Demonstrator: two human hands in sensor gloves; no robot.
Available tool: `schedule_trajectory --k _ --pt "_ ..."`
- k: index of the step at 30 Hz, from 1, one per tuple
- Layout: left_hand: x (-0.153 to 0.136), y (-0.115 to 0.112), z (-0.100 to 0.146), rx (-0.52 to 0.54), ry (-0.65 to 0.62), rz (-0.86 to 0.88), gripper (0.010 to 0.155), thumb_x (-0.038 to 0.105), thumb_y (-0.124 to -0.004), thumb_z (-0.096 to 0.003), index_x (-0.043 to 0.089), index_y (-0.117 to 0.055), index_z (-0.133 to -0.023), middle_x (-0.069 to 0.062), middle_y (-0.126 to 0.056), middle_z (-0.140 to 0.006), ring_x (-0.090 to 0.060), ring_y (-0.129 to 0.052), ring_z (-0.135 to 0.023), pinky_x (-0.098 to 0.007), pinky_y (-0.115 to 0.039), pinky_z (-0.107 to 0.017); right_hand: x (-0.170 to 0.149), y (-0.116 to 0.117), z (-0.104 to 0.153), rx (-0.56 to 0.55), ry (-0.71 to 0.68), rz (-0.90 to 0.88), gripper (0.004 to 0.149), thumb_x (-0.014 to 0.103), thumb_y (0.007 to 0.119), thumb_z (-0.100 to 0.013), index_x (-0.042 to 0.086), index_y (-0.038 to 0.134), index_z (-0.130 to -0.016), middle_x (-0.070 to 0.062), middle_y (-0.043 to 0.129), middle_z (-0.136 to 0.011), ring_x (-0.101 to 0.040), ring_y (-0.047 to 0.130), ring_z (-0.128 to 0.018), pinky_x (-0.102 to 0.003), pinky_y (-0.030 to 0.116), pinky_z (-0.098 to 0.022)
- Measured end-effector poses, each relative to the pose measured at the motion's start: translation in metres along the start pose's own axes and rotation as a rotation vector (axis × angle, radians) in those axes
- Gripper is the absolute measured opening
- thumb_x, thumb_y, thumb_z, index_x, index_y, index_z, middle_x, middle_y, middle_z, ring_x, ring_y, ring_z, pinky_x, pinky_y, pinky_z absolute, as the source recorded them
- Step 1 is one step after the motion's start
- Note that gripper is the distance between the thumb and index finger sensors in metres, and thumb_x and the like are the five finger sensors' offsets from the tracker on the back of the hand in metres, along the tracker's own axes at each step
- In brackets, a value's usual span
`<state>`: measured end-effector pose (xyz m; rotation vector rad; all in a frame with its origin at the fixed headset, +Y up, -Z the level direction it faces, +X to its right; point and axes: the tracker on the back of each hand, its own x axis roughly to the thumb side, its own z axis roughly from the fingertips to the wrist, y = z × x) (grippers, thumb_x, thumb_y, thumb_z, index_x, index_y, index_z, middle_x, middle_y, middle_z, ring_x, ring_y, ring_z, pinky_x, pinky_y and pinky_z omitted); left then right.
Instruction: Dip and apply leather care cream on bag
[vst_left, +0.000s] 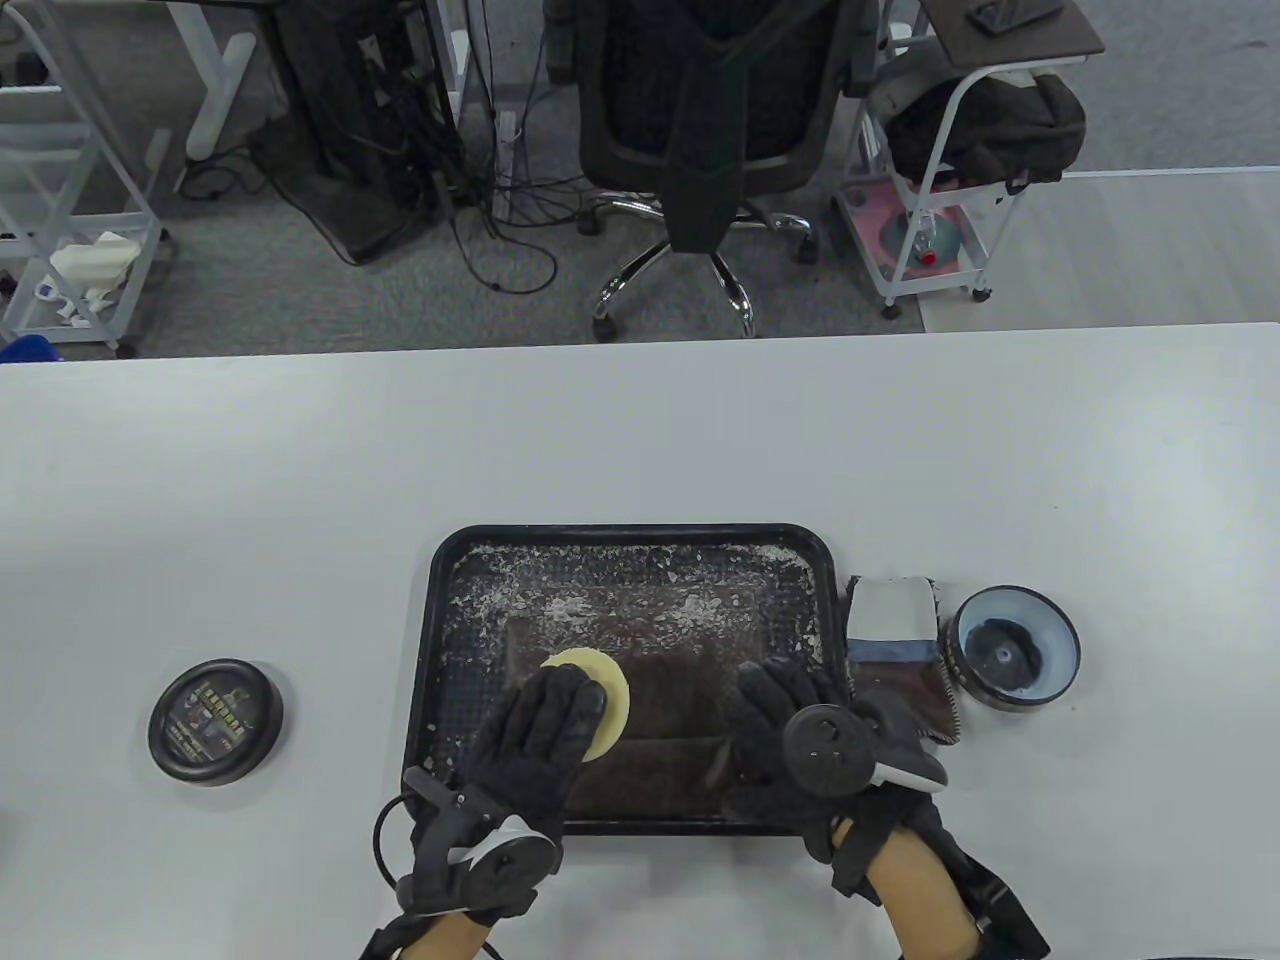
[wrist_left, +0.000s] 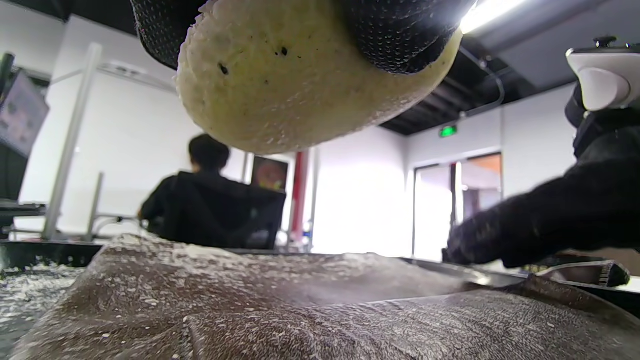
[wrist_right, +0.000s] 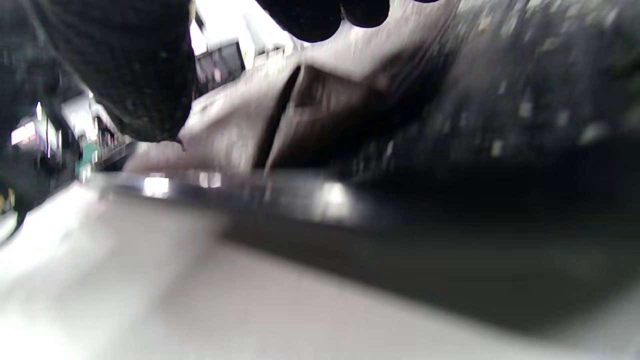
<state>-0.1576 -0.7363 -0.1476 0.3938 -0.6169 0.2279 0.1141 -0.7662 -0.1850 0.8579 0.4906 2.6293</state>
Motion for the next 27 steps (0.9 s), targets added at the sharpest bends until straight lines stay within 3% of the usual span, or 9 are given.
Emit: schedule_trajectory --k 5,13,17,27 --pt "0.001 -0.001 -0.004 -0.012 0.011 -0.011 0.059 0.031 -0.074 -0.0487 0.018 -0.066 -0.106 -0.017 -0.070 -0.107 -0.041 -0.082 -0.093 -0.054 -0.072 -0.066 0.006 0.011 -0.010 0.119 -0.008 0.045 0.101 0.056 0.091 -0.045 0.001 0.044 -0.115 -0.035 0.030 -0.114 -0.063 0.026 -0.103 -0.074 0.033 -0.069" --pt "0.014 -0.009 -0.027 -0.095 -0.009 -0.084 0.059 0.031 -0.074 -0.0494 0.018 -0.065 -0.106 -0.017 -0.069 -0.108 -0.041 -0.081 -0.095 -0.054 -0.072 -0.067 0.002 0.021 -0.010 0.170 0.009 0.076 0.104 0.059 0.089 -0.043 0.010 0.033 -0.116 -0.028 0.015 -0.115 -0.057 0.013 -0.104 -0.070 0.025 -0.072" --pt "0.020 -0.022 -0.051 -0.159 0.004 -0.062 0.059 0.031 -0.074 -0.0496 0.019 -0.065 -0.107 -0.017 -0.068 -0.108 -0.041 -0.080 -0.096 -0.055 -0.071 -0.068 -0.008 0.024 -0.008 0.147 -0.002 0.003 0.103 0.062 0.087 -0.044 0.016 0.031 -0.116 -0.022 0.009 -0.117 -0.052 0.007 -0.105 -0.068 0.019 -0.072" --pt "0.043 -0.059 -0.117 -0.302 0.030 -0.069 0.060 0.031 -0.073 -0.0505 0.020 -0.061 -0.108 -0.016 -0.063 -0.111 -0.041 -0.073 -0.100 -0.055 -0.065 -0.071 -0.014 0.029 -0.004 0.148 -0.041 -0.033 0.102 0.059 0.086 -0.047 0.015 0.024 -0.115 -0.021 0.004 -0.116 -0.050 0.000 -0.104 -0.067 0.012 -0.071"
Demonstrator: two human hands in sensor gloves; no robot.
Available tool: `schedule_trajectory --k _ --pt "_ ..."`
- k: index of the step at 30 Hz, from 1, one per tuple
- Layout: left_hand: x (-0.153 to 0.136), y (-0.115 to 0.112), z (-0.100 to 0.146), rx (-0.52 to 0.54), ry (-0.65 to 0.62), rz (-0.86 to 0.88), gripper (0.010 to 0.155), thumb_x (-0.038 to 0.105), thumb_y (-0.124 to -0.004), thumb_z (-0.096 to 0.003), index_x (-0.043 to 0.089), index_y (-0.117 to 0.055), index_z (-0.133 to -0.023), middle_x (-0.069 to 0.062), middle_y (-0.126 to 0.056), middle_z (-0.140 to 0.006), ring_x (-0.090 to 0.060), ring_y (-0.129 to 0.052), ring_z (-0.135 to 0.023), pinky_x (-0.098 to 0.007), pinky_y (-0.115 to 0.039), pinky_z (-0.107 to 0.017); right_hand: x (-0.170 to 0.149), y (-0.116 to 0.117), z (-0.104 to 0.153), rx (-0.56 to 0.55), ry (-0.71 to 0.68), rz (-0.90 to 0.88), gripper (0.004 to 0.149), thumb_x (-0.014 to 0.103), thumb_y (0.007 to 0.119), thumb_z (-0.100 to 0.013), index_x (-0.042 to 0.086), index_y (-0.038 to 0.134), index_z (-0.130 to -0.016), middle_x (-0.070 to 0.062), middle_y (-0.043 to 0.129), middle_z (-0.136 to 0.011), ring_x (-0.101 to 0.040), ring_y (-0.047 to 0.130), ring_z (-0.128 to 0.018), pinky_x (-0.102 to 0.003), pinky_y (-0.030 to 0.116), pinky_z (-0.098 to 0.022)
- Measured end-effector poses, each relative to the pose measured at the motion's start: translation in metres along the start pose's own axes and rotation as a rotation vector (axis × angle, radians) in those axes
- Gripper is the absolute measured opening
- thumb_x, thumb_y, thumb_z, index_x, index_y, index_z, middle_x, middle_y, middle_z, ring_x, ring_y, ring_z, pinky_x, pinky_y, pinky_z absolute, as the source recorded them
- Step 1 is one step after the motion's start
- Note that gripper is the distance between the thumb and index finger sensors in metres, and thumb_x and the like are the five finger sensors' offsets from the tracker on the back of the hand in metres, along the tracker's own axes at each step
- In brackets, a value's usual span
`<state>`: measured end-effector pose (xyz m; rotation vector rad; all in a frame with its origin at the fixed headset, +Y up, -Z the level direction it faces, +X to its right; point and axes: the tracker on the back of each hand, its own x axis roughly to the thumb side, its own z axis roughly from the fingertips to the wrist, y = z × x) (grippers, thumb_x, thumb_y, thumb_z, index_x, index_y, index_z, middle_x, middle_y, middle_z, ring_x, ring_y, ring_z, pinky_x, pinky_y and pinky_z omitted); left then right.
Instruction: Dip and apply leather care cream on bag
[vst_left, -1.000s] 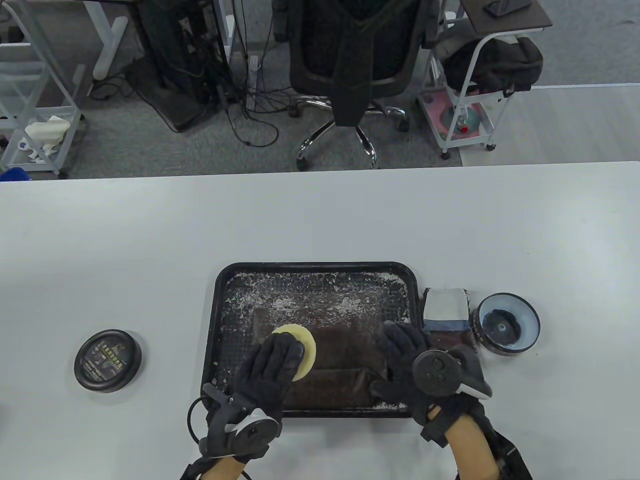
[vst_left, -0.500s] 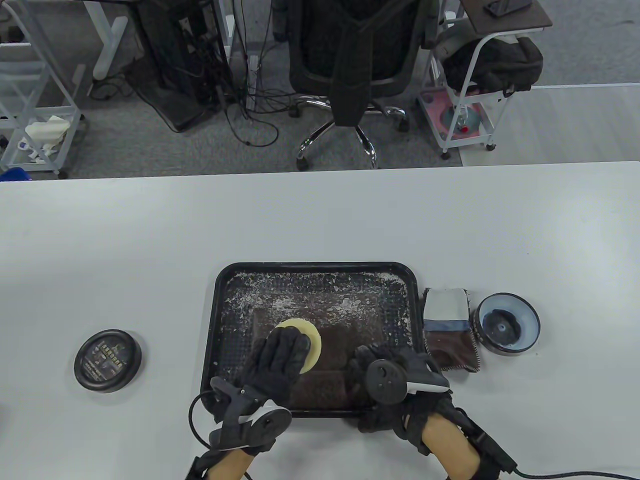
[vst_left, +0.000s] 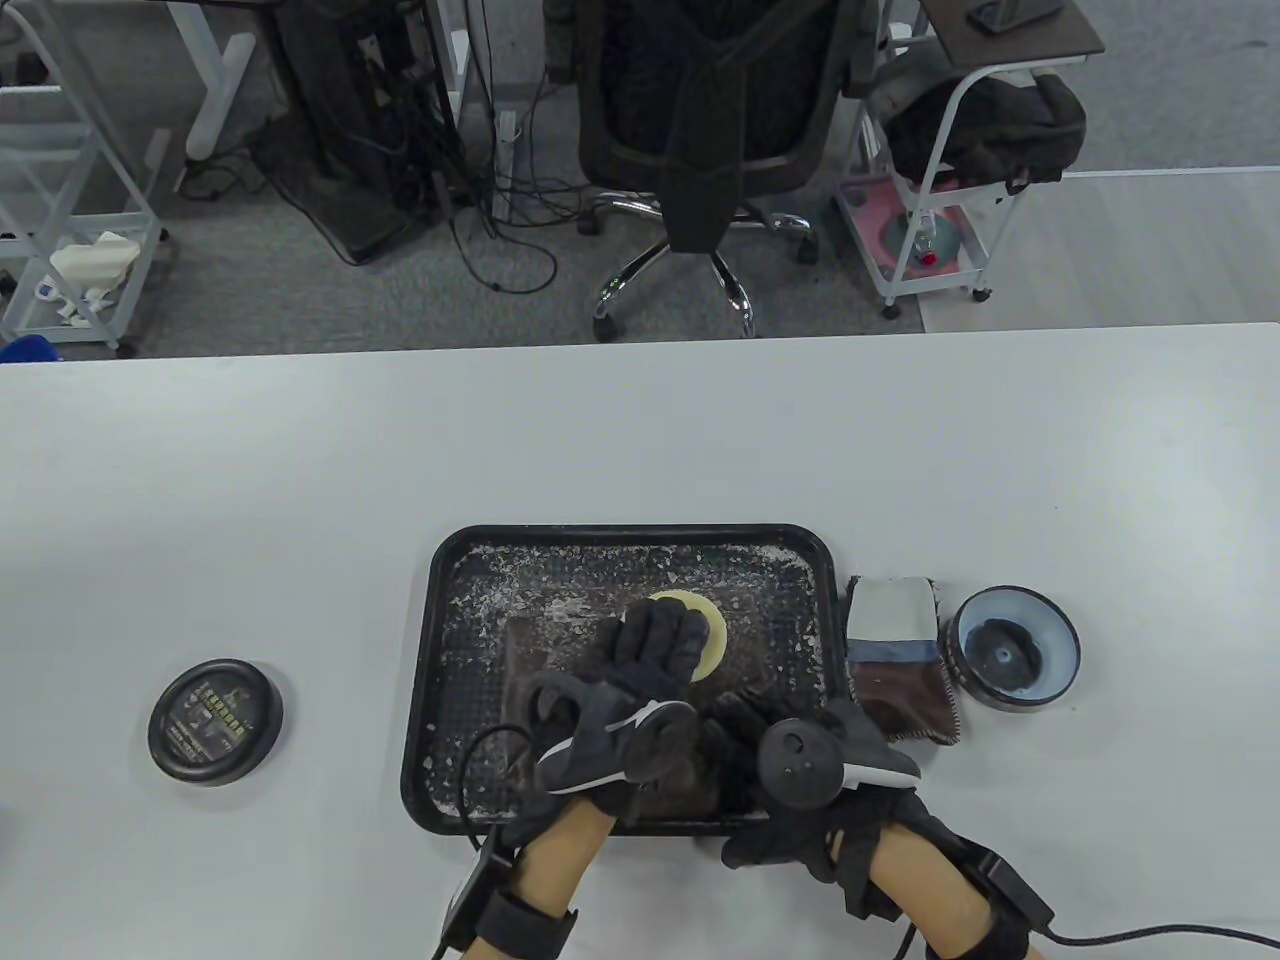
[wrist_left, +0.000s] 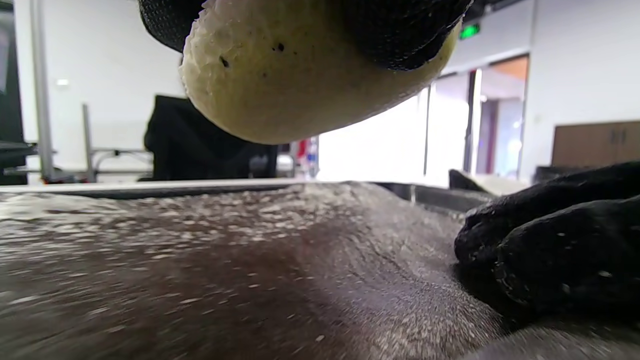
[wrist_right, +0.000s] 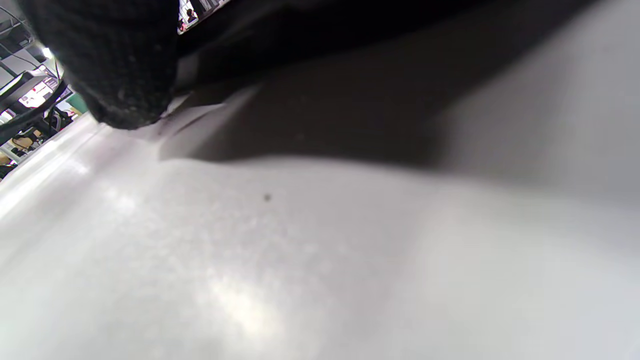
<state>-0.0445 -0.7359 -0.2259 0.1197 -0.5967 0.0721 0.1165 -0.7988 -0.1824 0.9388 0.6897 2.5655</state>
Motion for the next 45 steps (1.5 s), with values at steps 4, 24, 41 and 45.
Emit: schedule_trajectory --k 4,24,41,45 --pt "0.011 -0.011 -0.025 -0.047 0.011 0.003 0.060 0.032 -0.072 -0.0510 0.023 -0.060 -0.109 -0.012 -0.058 -0.114 -0.039 -0.065 -0.104 -0.056 -0.058 -0.074 0.002 0.001 0.002 -0.013 -0.008 0.021 0.100 0.058 0.085 -0.048 0.015 0.025 -0.116 -0.022 0.005 -0.116 -0.052 0.002 -0.104 -0.068 0.014 -0.072" --pt "0.038 -0.039 -0.061 -0.220 -0.054 -0.064 0.059 0.027 -0.075 -0.0495 0.034 -0.060 -0.106 -0.001 -0.050 -0.117 -0.036 -0.047 -0.111 -0.055 -0.042 -0.080 0.020 0.007 0.011 -0.102 -0.034 0.147 0.087 0.048 0.083 -0.052 0.012 0.035 -0.115 -0.031 0.026 -0.116 -0.057 0.025 -0.104 -0.068 0.033 -0.072" --pt "0.006 -0.034 -0.037 -0.235 0.054 -0.215 0.058 0.025 -0.075 -0.0488 0.033 -0.061 -0.105 -0.003 -0.052 -0.115 -0.038 -0.058 -0.107 -0.057 -0.049 -0.077 0.019 0.008 0.012 -0.123 0.003 0.124 0.083 0.053 0.078 -0.054 0.013 0.041 -0.115 -0.025 0.026 -0.118 -0.054 0.023 -0.107 -0.068 0.034 -0.073" --pt "-0.009 -0.030 -0.029 -0.258 0.105 -0.264 0.058 0.025 -0.075 -0.0486 0.032 -0.061 -0.105 -0.005 -0.054 -0.115 -0.038 -0.061 -0.106 -0.056 -0.051 -0.077 0.021 0.007 0.013 -0.140 0.028 0.155 0.083 0.055 0.078 -0.053 0.015 0.041 -0.116 -0.024 0.026 -0.116 -0.053 0.023 -0.107 -0.069 0.035 -0.073"
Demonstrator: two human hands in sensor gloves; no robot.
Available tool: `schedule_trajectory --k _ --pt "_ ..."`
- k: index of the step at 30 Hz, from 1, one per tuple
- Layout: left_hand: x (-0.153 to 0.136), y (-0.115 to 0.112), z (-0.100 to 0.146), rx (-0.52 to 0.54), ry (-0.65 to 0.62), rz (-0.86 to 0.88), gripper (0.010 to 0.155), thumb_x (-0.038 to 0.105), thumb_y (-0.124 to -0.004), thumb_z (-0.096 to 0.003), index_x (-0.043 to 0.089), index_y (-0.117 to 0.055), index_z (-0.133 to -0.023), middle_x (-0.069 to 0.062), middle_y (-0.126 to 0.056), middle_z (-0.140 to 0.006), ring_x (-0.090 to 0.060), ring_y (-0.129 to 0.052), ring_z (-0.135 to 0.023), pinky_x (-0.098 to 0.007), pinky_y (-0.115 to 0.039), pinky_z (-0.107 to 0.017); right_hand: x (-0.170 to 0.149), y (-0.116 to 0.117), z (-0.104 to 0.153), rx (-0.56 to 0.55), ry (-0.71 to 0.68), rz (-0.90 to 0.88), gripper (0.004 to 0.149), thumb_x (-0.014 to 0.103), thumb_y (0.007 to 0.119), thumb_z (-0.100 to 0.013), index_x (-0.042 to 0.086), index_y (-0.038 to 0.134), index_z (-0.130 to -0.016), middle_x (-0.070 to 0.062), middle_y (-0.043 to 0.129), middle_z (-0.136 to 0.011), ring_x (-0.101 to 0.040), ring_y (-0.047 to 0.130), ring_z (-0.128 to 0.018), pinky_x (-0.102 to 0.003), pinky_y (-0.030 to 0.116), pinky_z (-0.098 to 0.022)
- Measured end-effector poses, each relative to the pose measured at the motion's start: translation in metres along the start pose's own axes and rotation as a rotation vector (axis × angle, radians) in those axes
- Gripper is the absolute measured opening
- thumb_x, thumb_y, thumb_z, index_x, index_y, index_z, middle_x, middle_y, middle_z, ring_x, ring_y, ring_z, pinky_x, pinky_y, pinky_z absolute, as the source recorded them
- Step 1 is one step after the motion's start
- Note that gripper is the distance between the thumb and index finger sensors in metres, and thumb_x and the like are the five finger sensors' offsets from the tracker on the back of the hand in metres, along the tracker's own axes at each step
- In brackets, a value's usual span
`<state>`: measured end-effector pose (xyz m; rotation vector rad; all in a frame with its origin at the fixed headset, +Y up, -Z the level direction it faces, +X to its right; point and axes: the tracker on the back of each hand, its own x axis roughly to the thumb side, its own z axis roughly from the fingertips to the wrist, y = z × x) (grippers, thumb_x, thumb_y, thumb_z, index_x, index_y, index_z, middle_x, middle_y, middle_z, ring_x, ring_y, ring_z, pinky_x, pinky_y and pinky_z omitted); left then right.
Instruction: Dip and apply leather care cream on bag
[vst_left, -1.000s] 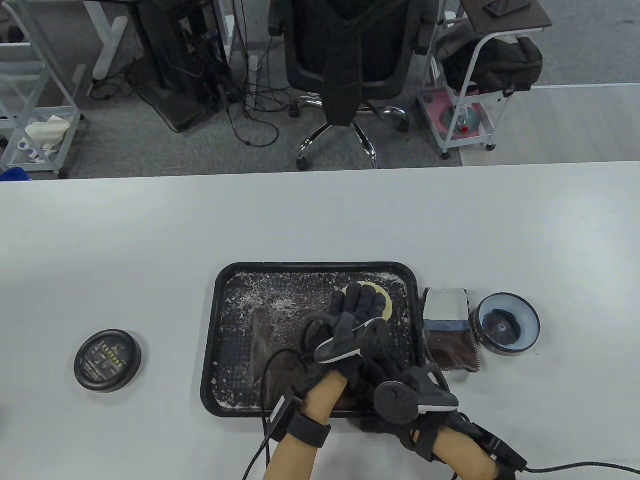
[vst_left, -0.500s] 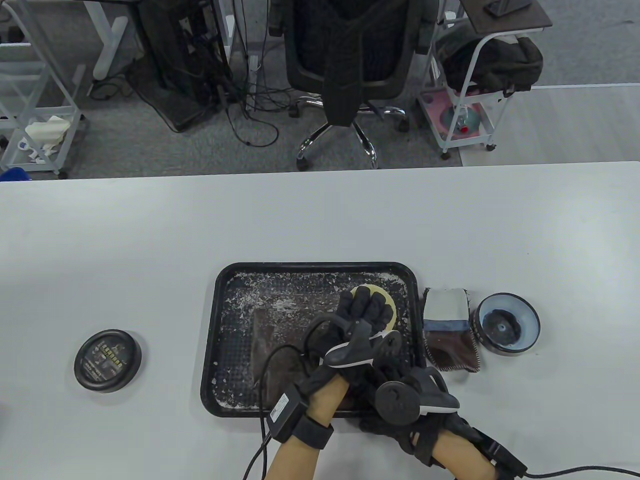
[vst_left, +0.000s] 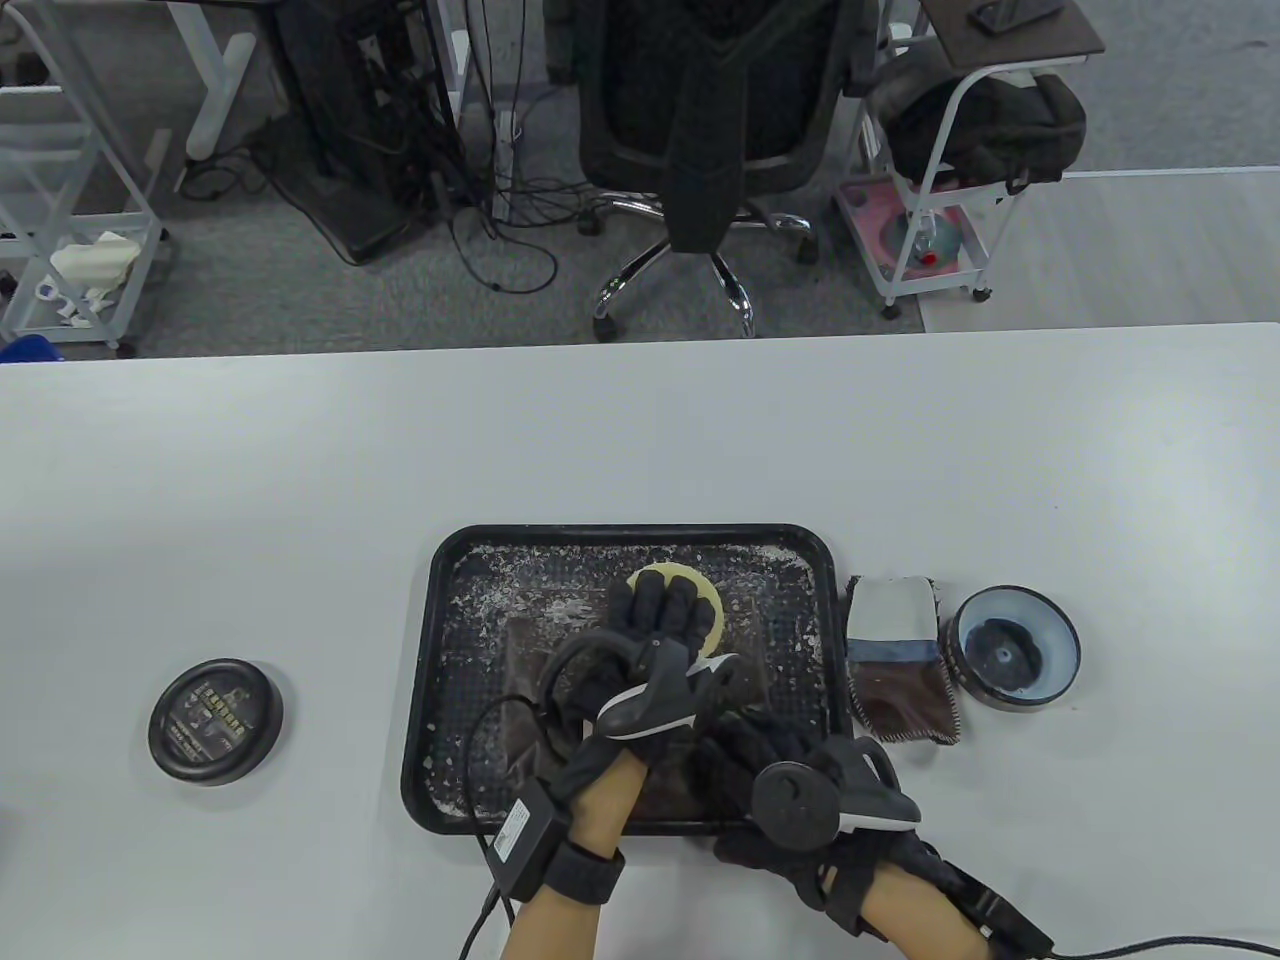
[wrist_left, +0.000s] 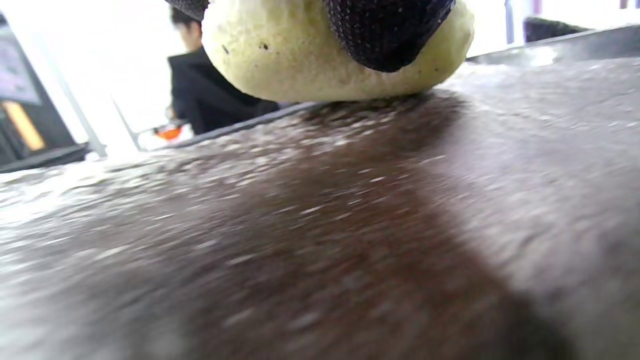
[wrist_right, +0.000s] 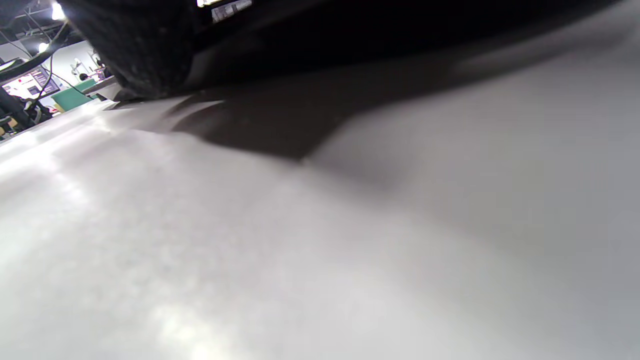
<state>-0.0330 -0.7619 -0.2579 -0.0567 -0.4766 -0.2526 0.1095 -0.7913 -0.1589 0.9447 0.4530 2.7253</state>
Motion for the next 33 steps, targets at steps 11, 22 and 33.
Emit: schedule_trajectory --k 11,22,33 --pt "-0.050 -0.011 0.015 -0.098 0.189 -0.015 0.058 0.026 -0.075 -0.0485 0.033 -0.061 -0.105 -0.005 -0.054 -0.115 -0.037 -0.062 -0.106 -0.057 -0.052 -0.076 0.009 -0.007 0.003 -0.069 -0.033 0.110 0.082 0.054 0.083 -0.049 0.012 0.053 -0.113 -0.026 0.052 -0.111 -0.054 0.050 -0.103 -0.068 0.051 -0.070" --pt "-0.071 -0.011 0.021 -0.126 0.389 0.029 0.059 0.024 -0.076 -0.0470 0.028 -0.062 -0.104 -0.010 -0.057 -0.112 -0.041 -0.066 -0.103 -0.058 -0.056 -0.073 0.005 -0.013 0.009 -0.078 -0.034 0.020 0.079 0.048 0.086 -0.049 0.008 0.060 -0.111 -0.029 0.061 -0.110 -0.054 0.056 -0.104 -0.067 0.055 -0.069" --pt "-0.083 -0.018 0.024 -0.241 0.552 -0.082 0.059 0.023 -0.076 -0.0466 0.025 -0.063 -0.104 -0.014 -0.059 -0.111 -0.042 -0.069 -0.101 -0.058 -0.059 -0.072 0.002 -0.010 0.008 0.000 0.007 0.005 0.079 0.050 0.084 -0.050 0.010 0.056 -0.112 -0.027 0.040 -0.115 -0.056 0.037 -0.106 -0.069 0.041 -0.071"
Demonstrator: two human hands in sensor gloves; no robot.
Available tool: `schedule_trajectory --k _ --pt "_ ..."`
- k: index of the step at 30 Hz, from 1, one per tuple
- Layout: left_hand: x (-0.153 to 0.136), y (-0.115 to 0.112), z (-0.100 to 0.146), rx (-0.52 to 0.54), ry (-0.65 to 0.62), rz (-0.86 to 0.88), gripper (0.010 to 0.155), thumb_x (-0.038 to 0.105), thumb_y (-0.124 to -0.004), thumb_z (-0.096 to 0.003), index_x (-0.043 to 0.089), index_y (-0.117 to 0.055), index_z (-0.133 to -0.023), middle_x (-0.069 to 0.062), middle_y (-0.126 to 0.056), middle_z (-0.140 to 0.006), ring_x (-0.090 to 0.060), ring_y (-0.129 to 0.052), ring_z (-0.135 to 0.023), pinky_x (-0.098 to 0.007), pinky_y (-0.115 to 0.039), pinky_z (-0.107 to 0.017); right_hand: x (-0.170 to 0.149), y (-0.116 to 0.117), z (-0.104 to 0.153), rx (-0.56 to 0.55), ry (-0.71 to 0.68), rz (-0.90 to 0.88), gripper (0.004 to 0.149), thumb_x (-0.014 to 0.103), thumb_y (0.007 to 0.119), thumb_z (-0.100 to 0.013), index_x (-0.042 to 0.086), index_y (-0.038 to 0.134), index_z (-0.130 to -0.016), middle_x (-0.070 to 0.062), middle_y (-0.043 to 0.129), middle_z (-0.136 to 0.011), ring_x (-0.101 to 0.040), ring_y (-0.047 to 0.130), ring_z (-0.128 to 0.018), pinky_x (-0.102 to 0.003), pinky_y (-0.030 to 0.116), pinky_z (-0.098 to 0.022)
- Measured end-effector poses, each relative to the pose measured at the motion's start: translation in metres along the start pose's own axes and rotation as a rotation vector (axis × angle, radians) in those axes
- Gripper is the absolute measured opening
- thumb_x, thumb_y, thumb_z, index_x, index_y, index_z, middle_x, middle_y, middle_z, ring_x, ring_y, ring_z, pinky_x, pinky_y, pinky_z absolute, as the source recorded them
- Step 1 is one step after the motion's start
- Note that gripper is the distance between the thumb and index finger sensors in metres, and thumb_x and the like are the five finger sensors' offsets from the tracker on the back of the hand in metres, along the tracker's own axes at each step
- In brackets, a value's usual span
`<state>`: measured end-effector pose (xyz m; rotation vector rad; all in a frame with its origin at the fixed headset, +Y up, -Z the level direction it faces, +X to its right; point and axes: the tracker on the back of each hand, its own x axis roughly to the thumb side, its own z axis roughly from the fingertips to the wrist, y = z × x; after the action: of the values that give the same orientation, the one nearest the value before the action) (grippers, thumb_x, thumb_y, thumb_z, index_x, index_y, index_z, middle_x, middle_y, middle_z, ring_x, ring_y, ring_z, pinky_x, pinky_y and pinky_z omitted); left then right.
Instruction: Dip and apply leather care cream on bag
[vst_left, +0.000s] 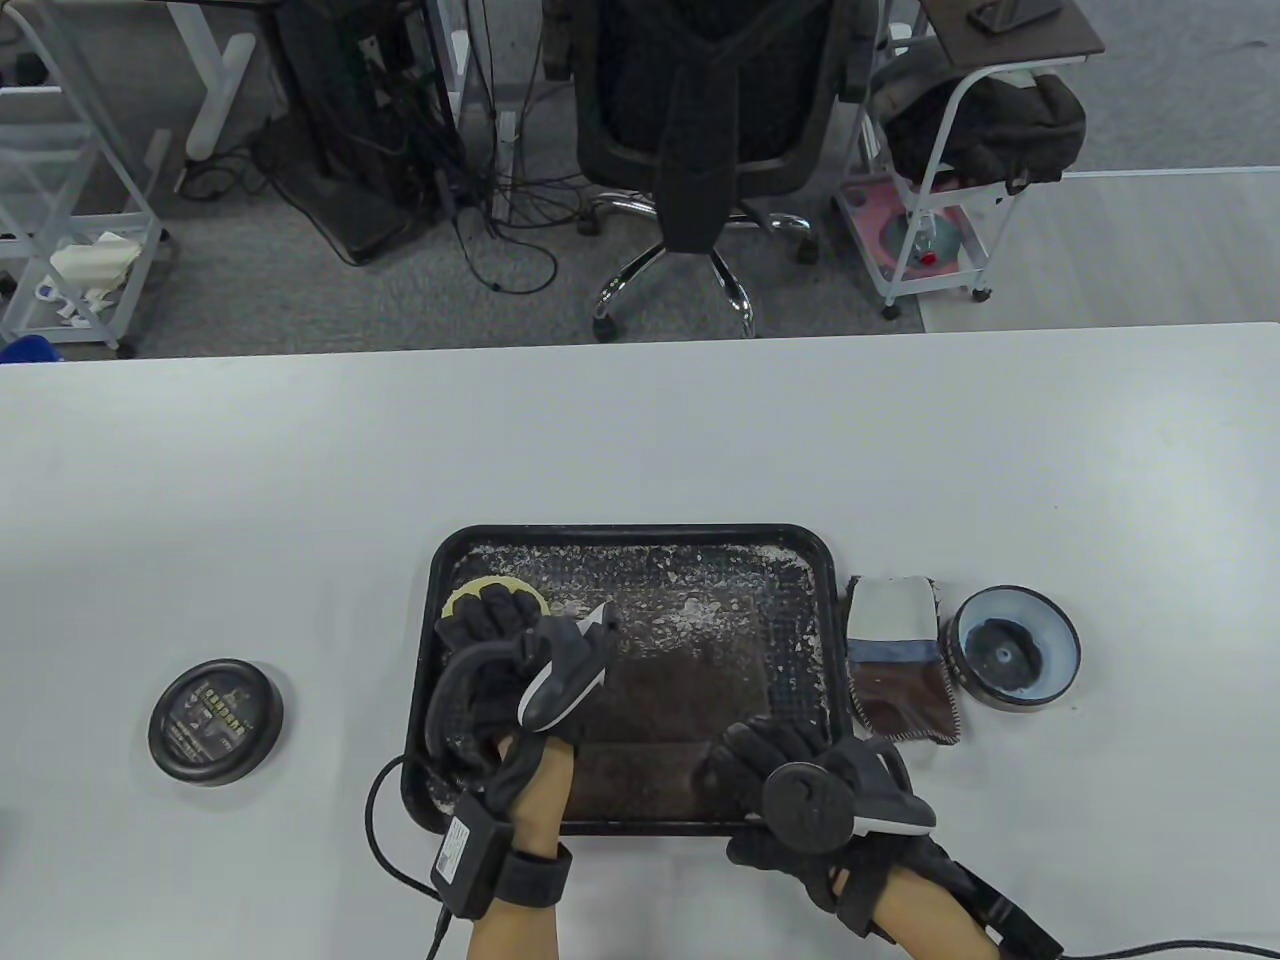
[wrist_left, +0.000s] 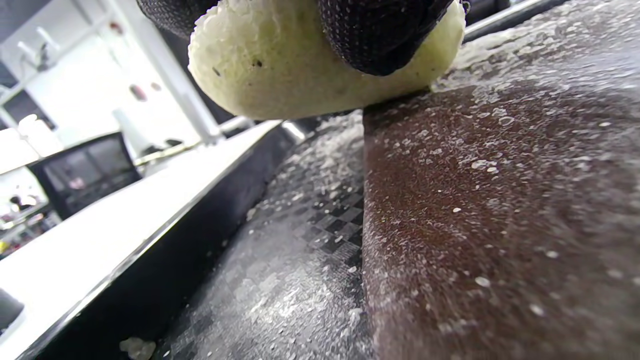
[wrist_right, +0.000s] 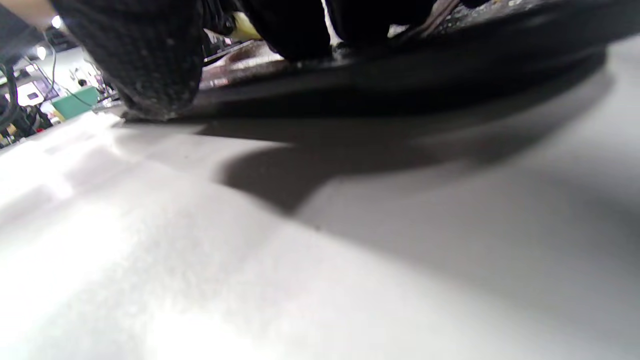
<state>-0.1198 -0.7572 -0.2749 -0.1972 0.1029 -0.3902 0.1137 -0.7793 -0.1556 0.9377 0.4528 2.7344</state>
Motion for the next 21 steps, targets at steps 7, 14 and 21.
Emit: schedule_trajectory --k 7,14,21 --pt "0.015 0.003 0.005 -0.052 -0.058 -0.115 0.060 0.023 -0.076 -0.0471 0.022 -0.062 -0.105 -0.016 -0.057 -0.111 -0.041 -0.068 -0.102 -0.057 -0.058 -0.073 0.004 -0.001 -0.001 -0.004 -0.006 0.055 0.079 0.052 0.084 -0.050 0.009 0.058 -0.111 -0.025 0.050 -0.109 -0.056 0.048 -0.103 -0.068 0.047 -0.071" --pt "0.061 0.021 0.027 -0.014 -0.294 -0.146 0.059 0.026 -0.074 -0.0477 0.026 -0.061 -0.105 -0.013 -0.056 -0.111 -0.039 -0.067 -0.102 -0.055 -0.058 -0.074 0.002 -0.004 0.000 0.003 -0.005 0.035 0.077 0.049 0.084 -0.051 0.010 0.058 -0.111 -0.024 0.053 -0.109 -0.053 0.050 -0.102 -0.062 0.052 -0.071" --pt "0.095 0.027 0.042 0.090 -0.491 0.013 0.059 0.026 -0.074 -0.0481 0.024 -0.059 -0.106 -0.015 -0.055 -0.111 -0.040 -0.067 -0.101 -0.055 -0.058 -0.074 0.001 -0.005 0.001 -0.002 -0.013 0.016 0.076 0.049 0.085 -0.050 0.010 0.060 -0.111 -0.025 0.055 -0.109 -0.055 0.052 -0.102 -0.063 0.054 -0.070"
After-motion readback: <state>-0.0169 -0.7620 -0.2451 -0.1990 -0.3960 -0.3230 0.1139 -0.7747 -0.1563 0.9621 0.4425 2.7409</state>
